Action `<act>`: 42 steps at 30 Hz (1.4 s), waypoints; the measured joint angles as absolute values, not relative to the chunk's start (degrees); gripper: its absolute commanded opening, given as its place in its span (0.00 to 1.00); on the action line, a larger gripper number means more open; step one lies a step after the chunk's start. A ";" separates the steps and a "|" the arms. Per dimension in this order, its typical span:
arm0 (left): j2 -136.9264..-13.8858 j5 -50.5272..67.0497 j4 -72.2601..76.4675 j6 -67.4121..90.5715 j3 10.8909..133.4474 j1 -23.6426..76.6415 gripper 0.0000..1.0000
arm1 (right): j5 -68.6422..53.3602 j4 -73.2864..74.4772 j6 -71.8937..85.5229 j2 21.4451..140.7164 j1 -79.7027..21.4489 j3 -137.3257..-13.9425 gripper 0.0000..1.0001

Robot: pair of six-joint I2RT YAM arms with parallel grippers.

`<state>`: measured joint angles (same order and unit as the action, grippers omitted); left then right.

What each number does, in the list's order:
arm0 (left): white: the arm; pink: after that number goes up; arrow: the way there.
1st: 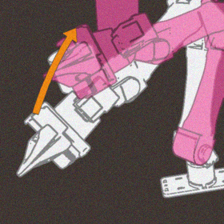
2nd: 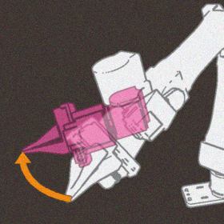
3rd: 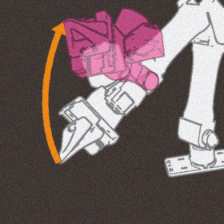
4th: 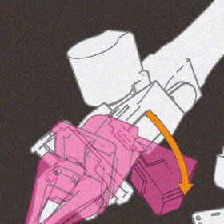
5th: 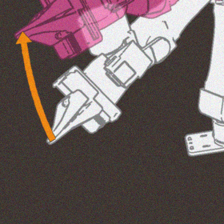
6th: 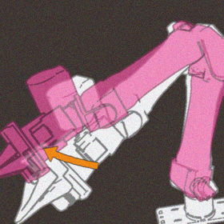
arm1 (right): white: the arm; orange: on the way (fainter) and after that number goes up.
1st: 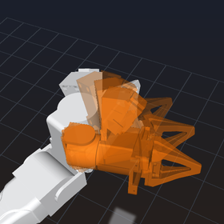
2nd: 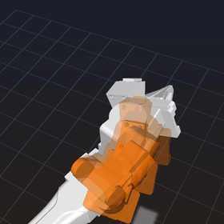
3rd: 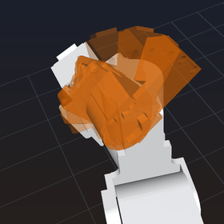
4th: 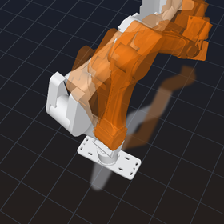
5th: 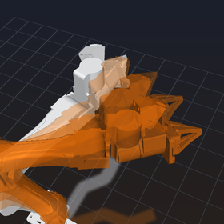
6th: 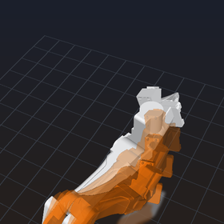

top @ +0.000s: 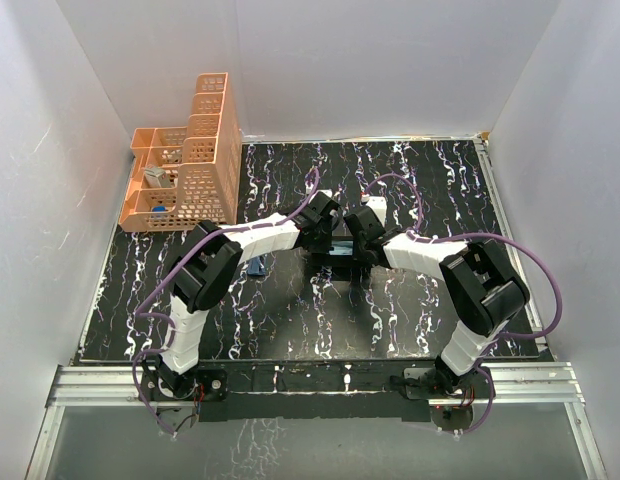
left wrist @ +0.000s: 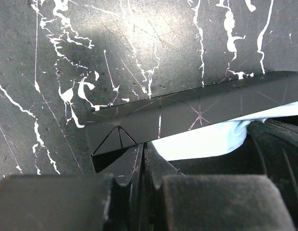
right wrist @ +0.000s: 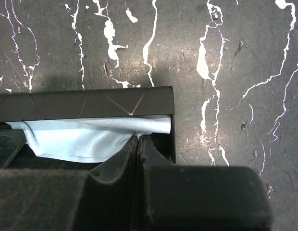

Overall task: Organize the sunglasses
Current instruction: Place the glasses cleaning cloth in the sunglasses case.

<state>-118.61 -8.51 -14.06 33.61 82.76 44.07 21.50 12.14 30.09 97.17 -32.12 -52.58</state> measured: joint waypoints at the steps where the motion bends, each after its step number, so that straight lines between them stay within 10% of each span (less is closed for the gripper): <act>1: -118.61 -8.60 -14.20 33.61 82.78 44.07 0.00 | 21.52 12.16 30.09 97.17 -32.14 -52.58 0.00; 42: -118.65 -11.57 -19.70 32.99 84.55 44.42 0.00 | 22.02 13.13 29.89 97.08 -32.14 -52.60 0.00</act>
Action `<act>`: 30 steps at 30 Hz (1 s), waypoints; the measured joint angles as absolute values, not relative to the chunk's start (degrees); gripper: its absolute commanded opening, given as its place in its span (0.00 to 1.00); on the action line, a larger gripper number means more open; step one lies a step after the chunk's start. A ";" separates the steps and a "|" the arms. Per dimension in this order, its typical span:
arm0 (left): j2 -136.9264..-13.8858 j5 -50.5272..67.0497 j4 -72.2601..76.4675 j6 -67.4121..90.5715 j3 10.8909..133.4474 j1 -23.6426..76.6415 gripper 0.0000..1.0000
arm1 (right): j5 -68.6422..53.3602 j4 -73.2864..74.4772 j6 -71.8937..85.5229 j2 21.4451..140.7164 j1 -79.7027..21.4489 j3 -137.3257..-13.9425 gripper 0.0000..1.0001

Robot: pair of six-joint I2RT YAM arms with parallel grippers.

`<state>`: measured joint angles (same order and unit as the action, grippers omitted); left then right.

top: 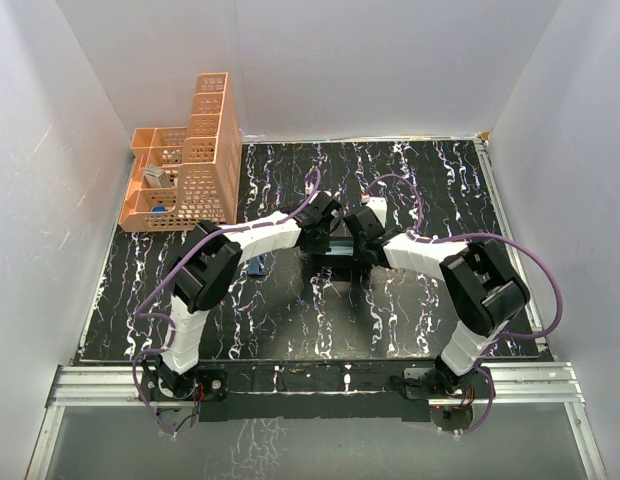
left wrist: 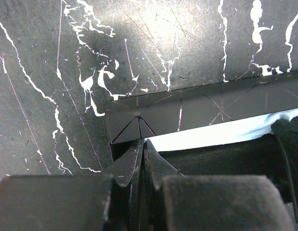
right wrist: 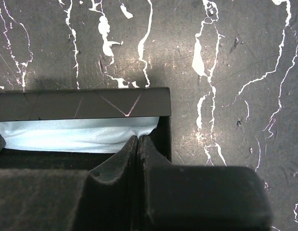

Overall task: Organize the sunglasses
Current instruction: Place the glasses cleaning cloth in the sunglasses case.

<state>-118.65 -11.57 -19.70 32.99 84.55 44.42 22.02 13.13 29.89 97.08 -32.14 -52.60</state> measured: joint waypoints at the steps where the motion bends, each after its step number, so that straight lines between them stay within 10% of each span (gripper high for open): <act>1: -118.69 -11.57 -19.77 32.97 84.62 44.42 0.01 | 22.09 13.23 29.89 97.03 -32.14 -52.60 0.00; 14: -118.74 -11.33 -19.77 32.71 84.66 44.49 0.25 | 22.70 13.93 29.87 96.68 -32.14 -52.60 0.00; 25: -118.74 -11.46 -19.77 32.77 84.73 44.73 0.23 | 22.79 14.68 29.89 96.64 -32.14 -52.60 0.05; 30: -118.74 -11.86 -20.01 32.69 84.73 44.73 0.06 | 23.00 15.03 29.85 96.03 -32.21 -52.60 0.10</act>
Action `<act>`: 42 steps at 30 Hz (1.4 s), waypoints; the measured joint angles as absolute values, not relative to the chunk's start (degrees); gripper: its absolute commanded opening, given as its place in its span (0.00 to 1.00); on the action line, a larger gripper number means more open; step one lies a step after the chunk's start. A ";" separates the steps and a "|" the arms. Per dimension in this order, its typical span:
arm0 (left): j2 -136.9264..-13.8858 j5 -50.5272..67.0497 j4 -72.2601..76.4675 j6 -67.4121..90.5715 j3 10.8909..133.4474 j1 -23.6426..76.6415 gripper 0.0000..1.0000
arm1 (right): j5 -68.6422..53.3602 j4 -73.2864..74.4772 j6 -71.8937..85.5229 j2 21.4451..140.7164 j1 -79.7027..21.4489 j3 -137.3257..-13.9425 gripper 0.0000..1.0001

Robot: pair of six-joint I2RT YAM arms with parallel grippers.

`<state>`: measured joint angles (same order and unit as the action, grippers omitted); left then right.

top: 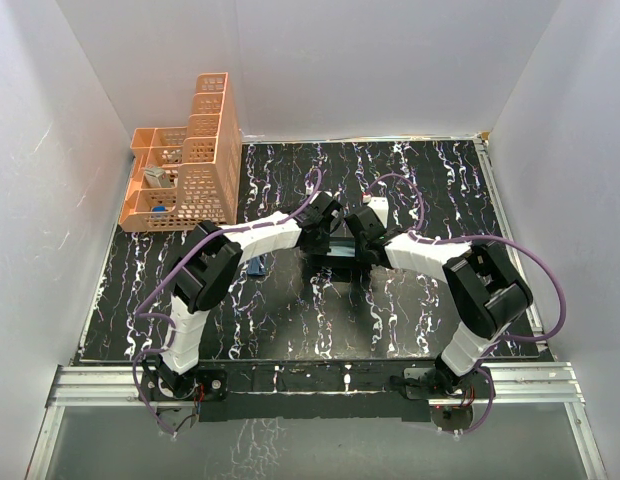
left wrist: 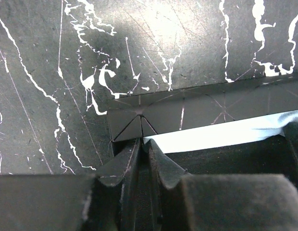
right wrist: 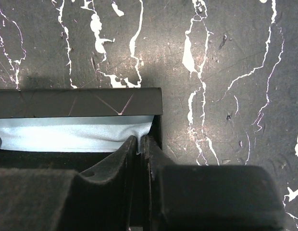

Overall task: Organize the sunglasses
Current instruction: Place the glasses cleaning cloth in the sunglasses case.

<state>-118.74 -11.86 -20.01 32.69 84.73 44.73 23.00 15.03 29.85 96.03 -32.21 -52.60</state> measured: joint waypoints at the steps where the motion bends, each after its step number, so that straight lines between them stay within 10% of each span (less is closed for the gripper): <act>1: -118.74 -11.92 -20.12 32.64 84.73 44.73 0.01 | 23.03 15.03 29.85 95.96 -32.21 -52.60 0.11; 23: -118.61 -13.47 -20.97 32.58 84.75 45.04 0.12 | 23.66 15.18 28.80 93.43 -32.75 -52.66 0.23; 31: -117.21 -13.89 -21.65 31.16 84.47 45.21 0.00 | 23.88 15.20 28.40 92.33 -32.93 -52.75 0.02; 42: -116.03 -12.40 -19.68 29.15 84.40 45.39 0.00 | 24.05 14.76 28.45 92.20 -32.93 -52.75 0.00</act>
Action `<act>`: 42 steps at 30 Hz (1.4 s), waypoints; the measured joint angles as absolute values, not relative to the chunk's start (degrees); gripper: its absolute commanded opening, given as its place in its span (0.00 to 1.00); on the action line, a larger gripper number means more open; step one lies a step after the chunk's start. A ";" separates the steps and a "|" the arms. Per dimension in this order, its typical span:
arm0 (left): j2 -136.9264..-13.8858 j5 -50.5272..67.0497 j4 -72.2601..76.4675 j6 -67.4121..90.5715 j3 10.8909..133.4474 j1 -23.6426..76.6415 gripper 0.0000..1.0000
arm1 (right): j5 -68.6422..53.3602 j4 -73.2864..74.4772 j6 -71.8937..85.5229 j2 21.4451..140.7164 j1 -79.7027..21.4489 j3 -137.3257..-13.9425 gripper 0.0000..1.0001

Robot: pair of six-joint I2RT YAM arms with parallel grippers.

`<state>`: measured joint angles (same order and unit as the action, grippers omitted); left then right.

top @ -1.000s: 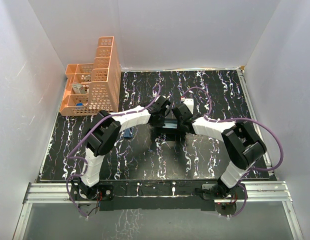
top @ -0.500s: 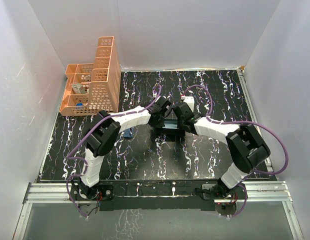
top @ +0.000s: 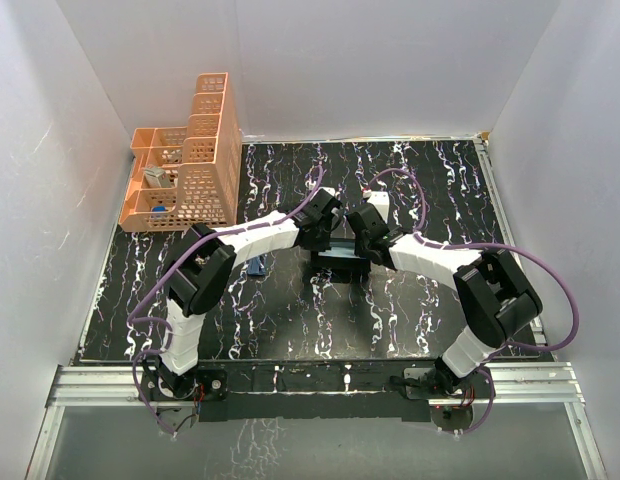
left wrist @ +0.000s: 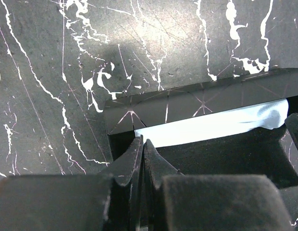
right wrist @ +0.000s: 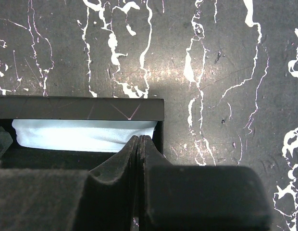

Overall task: Organize the sunglasses
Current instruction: Place the glasses cleaning cloth in the sunglasses case.

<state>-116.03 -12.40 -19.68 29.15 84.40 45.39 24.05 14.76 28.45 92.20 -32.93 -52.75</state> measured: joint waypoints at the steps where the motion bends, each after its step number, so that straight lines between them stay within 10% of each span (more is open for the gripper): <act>1: -116.03 -12.36 -19.66 29.06 84.40 45.43 0.00 | 24.05 14.76 28.47 92.20 -32.93 -52.75 0.00; 42: -120.46 -10.63 -8.60 28.14 83.81 47.11 0.00 | 23.83 12.12 28.58 93.10 -32.95 -50.94 0.00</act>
<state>-120.46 -10.63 -8.60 28.14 83.81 47.11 23.83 12.12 28.58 93.10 -32.95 -50.94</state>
